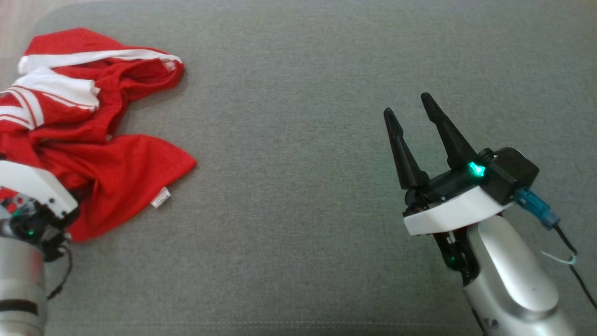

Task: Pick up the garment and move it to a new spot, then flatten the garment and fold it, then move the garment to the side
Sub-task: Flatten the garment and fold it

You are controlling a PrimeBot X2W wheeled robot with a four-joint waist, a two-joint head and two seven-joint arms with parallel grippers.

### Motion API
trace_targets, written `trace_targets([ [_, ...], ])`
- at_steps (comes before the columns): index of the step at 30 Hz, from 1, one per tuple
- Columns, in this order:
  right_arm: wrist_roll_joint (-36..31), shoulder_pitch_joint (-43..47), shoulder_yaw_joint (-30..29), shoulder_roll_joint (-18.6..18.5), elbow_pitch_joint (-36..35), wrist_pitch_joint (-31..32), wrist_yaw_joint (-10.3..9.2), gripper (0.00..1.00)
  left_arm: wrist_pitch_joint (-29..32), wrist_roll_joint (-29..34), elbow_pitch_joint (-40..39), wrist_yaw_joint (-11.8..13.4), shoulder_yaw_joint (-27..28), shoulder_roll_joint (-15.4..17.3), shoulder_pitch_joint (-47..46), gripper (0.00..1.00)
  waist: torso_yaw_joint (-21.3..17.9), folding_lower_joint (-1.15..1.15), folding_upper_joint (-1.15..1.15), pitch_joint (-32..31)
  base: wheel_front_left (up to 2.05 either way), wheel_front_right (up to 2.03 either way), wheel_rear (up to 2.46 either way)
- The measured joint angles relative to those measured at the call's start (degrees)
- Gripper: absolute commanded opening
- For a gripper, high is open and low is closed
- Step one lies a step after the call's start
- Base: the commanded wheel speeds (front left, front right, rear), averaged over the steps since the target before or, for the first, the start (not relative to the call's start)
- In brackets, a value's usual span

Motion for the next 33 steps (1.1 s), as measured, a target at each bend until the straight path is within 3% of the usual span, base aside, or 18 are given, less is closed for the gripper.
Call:
trace_targets([
  [5,0.1,0.0,0.1,0.0,0.1,0.0,0.0,1.0,0.7,0.0,1.6,-0.4,-0.6,0.7,-1.7,1.0,-0.5,0.0,0.0,0.4,0.0,0.0,0.0],
  [6,0.1,0.0,0.2,0.0,0.2,0.0,0.0,1.0,0.7,0.0,1.8,-0.5,-0.7,0.8,-1.8,0.74,-0.5,0.0,0.0,0.4,0.0,0.0,0.0],
  [7,0.1,0.0,0.2,0.0,0.2,0.0,0.0,1.0,0.7,0.0,1.9,-0.5,-0.9,0.8,-1.9,0.0,-0.5,0.0,0.0,0.4,0.0,0.0,0.0],
  [19,0.9,0.1,0.2,0.4,1.2,0.0,0.0,1.0,-2.0,-1.1,-1.1,-1.0,-7.5,1.1,-2.3,0.0,0.1,0.0,0.0,-3.5,0.0,0.0,0.0],
  [33,1.8,4.6,-1.0,2.3,1.6,0.0,0.0,1.0,-1.4,-4.4,-21.1,-1.0,-18.7,7.2,1.3,0.0,0.6,-0.01,0.0,-11.7,0.0,0.0,0.0],
])
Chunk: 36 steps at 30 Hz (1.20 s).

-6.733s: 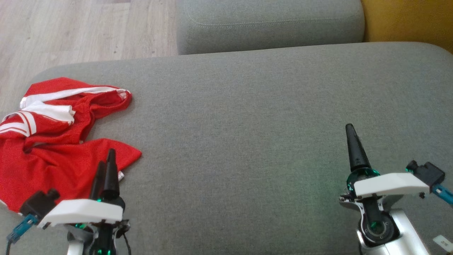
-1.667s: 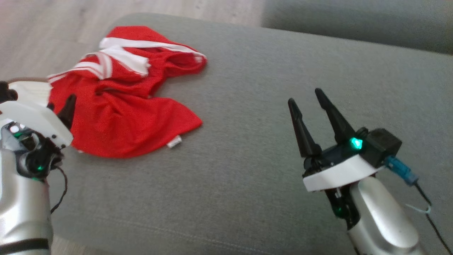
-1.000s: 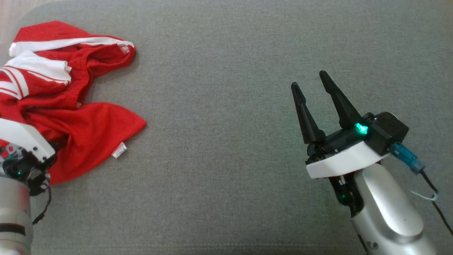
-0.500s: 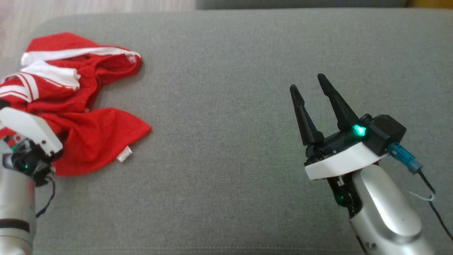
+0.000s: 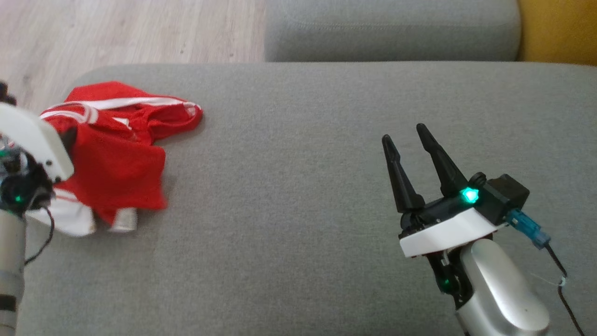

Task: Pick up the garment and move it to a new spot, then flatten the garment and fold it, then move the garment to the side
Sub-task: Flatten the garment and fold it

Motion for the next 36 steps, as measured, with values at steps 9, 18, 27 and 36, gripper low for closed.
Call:
trace_targets([
  [9,0.3,0.2,-0.4,0.2,-0.3,0.0,0.0,1.0,1.9,-0.4,-21.0,0.0,-4.9,1.0,0.0,0.0,-3.4,0.0,0.0,-1.9,0.0,0.0,0.0],
  [18,0.3,0.2,-0.6,0.4,-0.9,0.0,0.0,1.0,3.4,-4.4,-35.8,0.0,-8.3,-6.3,-1.8,0.0,-9.7,0.0,0.0,-1.9,0.0,0.0,0.0],
  [27,0.3,0.1,-1.8,0.4,-1.6,0.0,0.0,1.0,-2.2,-7.6,-37.6,0.0,-9.5,-11.3,-4.4,0.0,-15.4,0.0,0.0,-0.6,0.0,0.0,0.0],
  [36,0.3,0.1,-1.6,0.4,-1.5,0.0,0.0,1.0,-11.2,-10.2,-20.7,0.0,-11.3,-11.5,6.8,0.0,-16.3,0.0,0.0,1.9,0.0,0.0,0.0],
])
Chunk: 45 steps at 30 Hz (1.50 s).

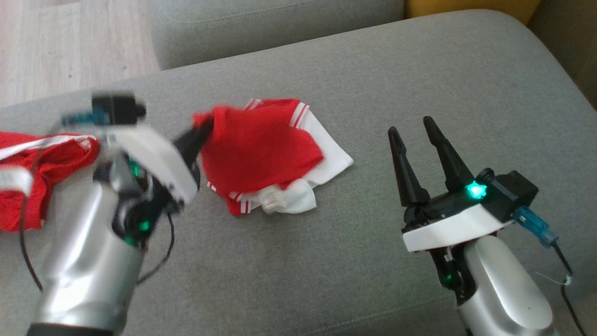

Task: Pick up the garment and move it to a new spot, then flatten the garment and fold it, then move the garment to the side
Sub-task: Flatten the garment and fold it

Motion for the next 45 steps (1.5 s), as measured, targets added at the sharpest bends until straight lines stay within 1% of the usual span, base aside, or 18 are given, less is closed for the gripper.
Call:
trace_targets([
  [4,0.0,-0.3,0.7,-0.1,0.2,0.0,0.0,1.0,-5.6,-2.0,8.3,0.0,-3.4,1.0,2.3,0.0,0.5,0.0,0.0,0.5,0.0,0.0,0.0],
  [5,0.0,-0.4,1.0,-0.1,0.2,0.0,0.0,1.0,-6.6,-2.8,10.0,0.0,-4.2,1.3,2.3,0.33,0.6,0.0,0.0,0.6,0.0,0.0,0.0],
  [6,0.0,-0.6,1.1,-0.1,0.3,0.0,0.0,1.0,-7.3,-3.6,11.4,0.0,-5.3,1.6,2.3,0.91,0.7,0.0,0.0,0.7,0.0,0.0,0.0],
  [7,0.0,-1.0,1.2,-0.1,0.4,0.0,0.0,1.0,-8.0,-4.1,12.4,0.0,-6.6,2.0,2.3,1.0,0.9,0.0,0.0,0.7,0.0,0.0,0.0],
  [11,0.0,-1.3,1.5,-0.3,0.7,0.0,0.0,1.0,-11.2,-5.4,13.8,0.0,-11.6,3.8,1.7,1.0,1.9,0.0,0.0,0.6,0.0,0.0,0.0],
  [13,0.0,-1.2,1.3,-0.5,1.0,0.0,0.0,1.0,-12.8,-5.3,13.3,0.0,-13.9,5.2,0.5,1.0,2.5,0.0,0.0,0.3,0.0,0.0,0.0],
  [14,0.0,-1.2,1.3,-0.6,1.1,0.0,0.0,1.0,-13.8,-5.3,12.2,0.0,-15.7,6.8,-1.2,1.0,3.2,0.0,0.0,0.0,0.0,0.0,0.0],
  [15,0.0,-1.2,1.3,-0.6,1.3,0.0,0.0,1.0,-14.4,-5.0,11.5,0.0,-16.6,7.7,-2.0,1.0,3.6,0.0,0.0,-0.3,0.0,0.0,0.0],
  [19,0.0,-1.0,1.2,-0.7,1.5,0.0,0.0,1.0,-18.0,-1.8,8.3,0.1,-17.0,10.7,-3.9,1.0,5.2,0.0,0.0,-1.5,0.0,0.0,0.0],
  [20,0.0,-1.0,1.1,-0.7,1.5,0.0,0.0,1.0,-19.2,-1.0,7.2,0.4,-16.9,11.4,-3.9,1.0,5.6,0.0,0.0,-1.8,0.0,0.0,0.0],
  [23,0.1,-0.7,0.8,-0.7,1.7,0.0,0.0,1.0,-22.5,0.7,3.0,3.7,-16.3,12.7,-3.2,1.0,6.9,0.0,0.0,-2.4,0.0,0.0,0.0],
  [25,0.5,0.0,0.6,-0.7,1.8,0.0,0.0,1.0,-25.0,2.0,-0.1,6.6,-15.5,13.5,-1.8,1.0,7.7,0.0,0.0,-2.7,0.0,0.0,0.0],
  [29,0.5,2.0,0.4,-0.7,2.8,0.0,0.0,1.0,-30.7,2.7,-5.1,13.1,-12.3,14.8,5.6,1.0,9.0,0.0,0.0,-3.2,0.0,0.0,0.0],
  [30,0.5,2.4,0.2,-0.7,3.1,0.0,0.0,1.0,-31.8,2.7,-6.0,14.3,-11.8,15.0,7.9,1.0,9.3,0.0,0.0,-3.3,0.0,0.0,0.0],
  [35,1.1,2.6,-0.5,-0.8,4.2,0.0,0.0,1.0,-35.1,3.4,-9.4,19.4,-8.1,14.2,19.1,1.0,10.2,0.0,0.0,-3.7,0.0,0.0,0.0],
  [38,1.1,2.8,-0.8,-1.2,5.0,0.0,0.0,1.0,-35.3,5.6,-12.0,21.1,-4.6,11.4,24.5,1.0,10.5,0.0,0.0,-3.8,0.0,0.0,0.0],
  [42,1.8,4.0,-1.4,-2.1,6.9,0.0,0.0,1.0,-35.3,10.7,-14.7,21.1,-0.3,6.6,29.7,1.0,10.9,0.0,0.0,-3.8,0.0,0.0,0.0],
  [45,2.3,4.4,-1.4,-2.3,7.9,0.0,0.0,1.0,-35.3,13.7,-14.7,19.8,1.2,3.7,32.2,1.0,11.1,0.0,0.0,-3.7,0.0,0.0,0.0],
])
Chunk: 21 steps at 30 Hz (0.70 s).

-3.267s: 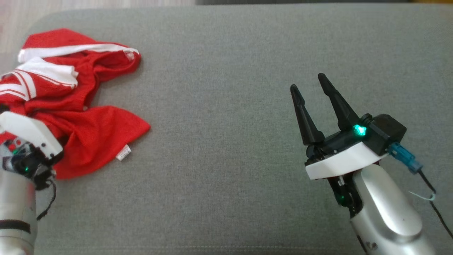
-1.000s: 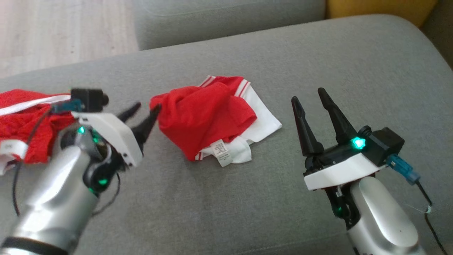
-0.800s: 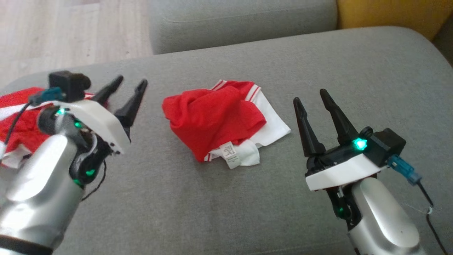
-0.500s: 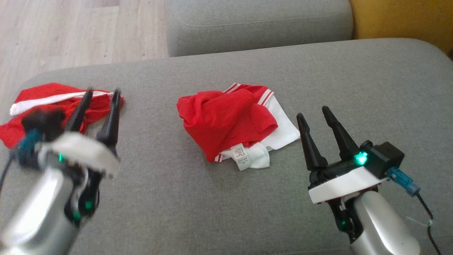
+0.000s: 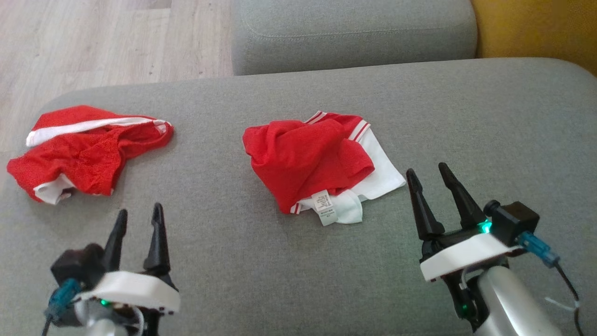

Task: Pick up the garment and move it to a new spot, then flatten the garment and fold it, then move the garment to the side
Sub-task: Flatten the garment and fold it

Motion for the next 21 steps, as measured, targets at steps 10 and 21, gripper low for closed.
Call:
trace_targets([
  [10,0.9,-0.4,0.6,-0.1,1.5,0.0,0.0,1.0,0.0,4.8,1.3,-5.3,4.7,-4.7,0.8,1.0,-0.7,0.0,0.0,0.2,0.0,0.0,0.0],
  [21,1.8,-0.9,0.9,-0.1,2.4,0.0,0.0,1.0,0.0,7.8,2.8,-8.4,7.1,-7.5,0.8,1.0,-0.7,0.0,0.0,0.4,0.0,0.0,0.0],
])
